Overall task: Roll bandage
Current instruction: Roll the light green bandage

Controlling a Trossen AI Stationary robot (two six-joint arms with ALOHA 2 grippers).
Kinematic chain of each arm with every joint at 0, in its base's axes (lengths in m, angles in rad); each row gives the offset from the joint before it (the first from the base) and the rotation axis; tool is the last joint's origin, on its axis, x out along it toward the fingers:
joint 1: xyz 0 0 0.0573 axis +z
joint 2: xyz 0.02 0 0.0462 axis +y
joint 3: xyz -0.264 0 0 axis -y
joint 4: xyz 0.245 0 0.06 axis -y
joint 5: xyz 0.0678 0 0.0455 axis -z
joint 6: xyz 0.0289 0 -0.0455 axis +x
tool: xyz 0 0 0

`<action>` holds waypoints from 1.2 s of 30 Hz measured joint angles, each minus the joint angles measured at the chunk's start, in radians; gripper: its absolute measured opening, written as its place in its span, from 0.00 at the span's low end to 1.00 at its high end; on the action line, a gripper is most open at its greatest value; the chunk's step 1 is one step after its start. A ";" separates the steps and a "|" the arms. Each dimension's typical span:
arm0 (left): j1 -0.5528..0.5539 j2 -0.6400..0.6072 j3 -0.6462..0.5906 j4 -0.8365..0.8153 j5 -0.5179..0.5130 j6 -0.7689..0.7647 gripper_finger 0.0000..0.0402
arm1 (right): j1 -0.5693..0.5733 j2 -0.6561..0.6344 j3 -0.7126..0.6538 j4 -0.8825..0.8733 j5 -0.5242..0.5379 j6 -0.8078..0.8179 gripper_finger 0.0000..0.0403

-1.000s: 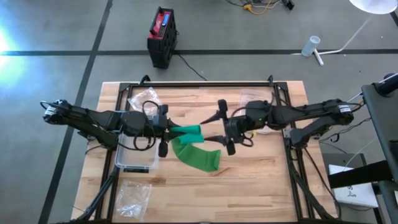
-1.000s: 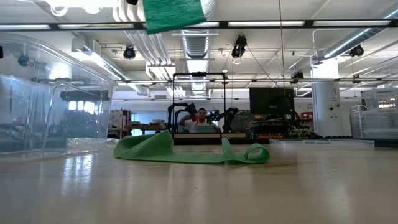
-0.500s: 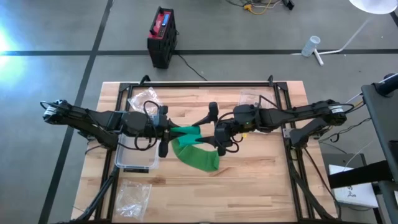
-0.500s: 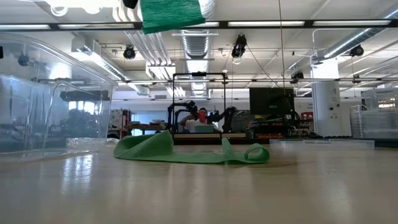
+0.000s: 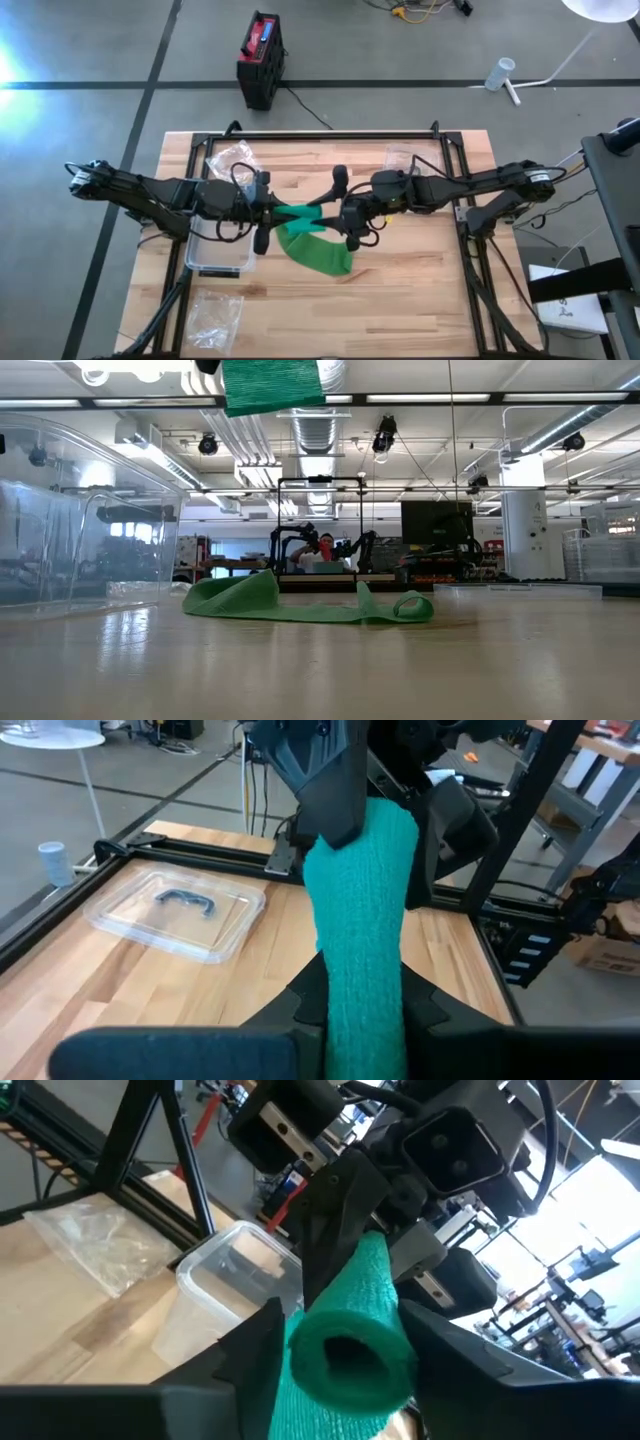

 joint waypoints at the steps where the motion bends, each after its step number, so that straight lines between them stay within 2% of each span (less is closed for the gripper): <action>1: 0.000 0.000 0.000 -0.002 0.000 0.012 0.10 | 0.000 0.000 0.000 0.000 0.002 0.006 0.42; 7: 0.000 0.000 0.000 0.020 0.000 0.049 0.13 | 0.000 0.000 0.001 0.004 0.001 0.063 0.22; 12: -0.007 -0.020 0.015 0.045 0.000 0.129 0.22 | 0.000 -0.002 0.033 -0.002 -0.010 0.135 0.04; 15: -0.026 -0.054 0.051 0.007 -0.001 0.184 0.31 | 0.014 -0.021 0.044 0.000 -0.012 0.160 0.04; 19: -0.067 -0.094 0.062 0.042 -0.001 0.267 0.42 | 0.023 -0.070 0.048 0.056 -0.020 0.195 0.03; 28: -0.076 -0.030 0.050 0.109 -0.013 0.305 0.57 | 0.022 -0.077 0.046 0.121 -0.042 0.267 0.03; 32: -0.076 0.000 0.050 0.132 -0.069 0.312 0.56 | 0.023 -0.076 0.046 0.128 -0.044 0.273 0.03; 36: -0.076 0.006 0.045 0.171 -0.124 0.309 0.41 | 0.025 -0.076 0.046 0.135 -0.044 0.283 0.03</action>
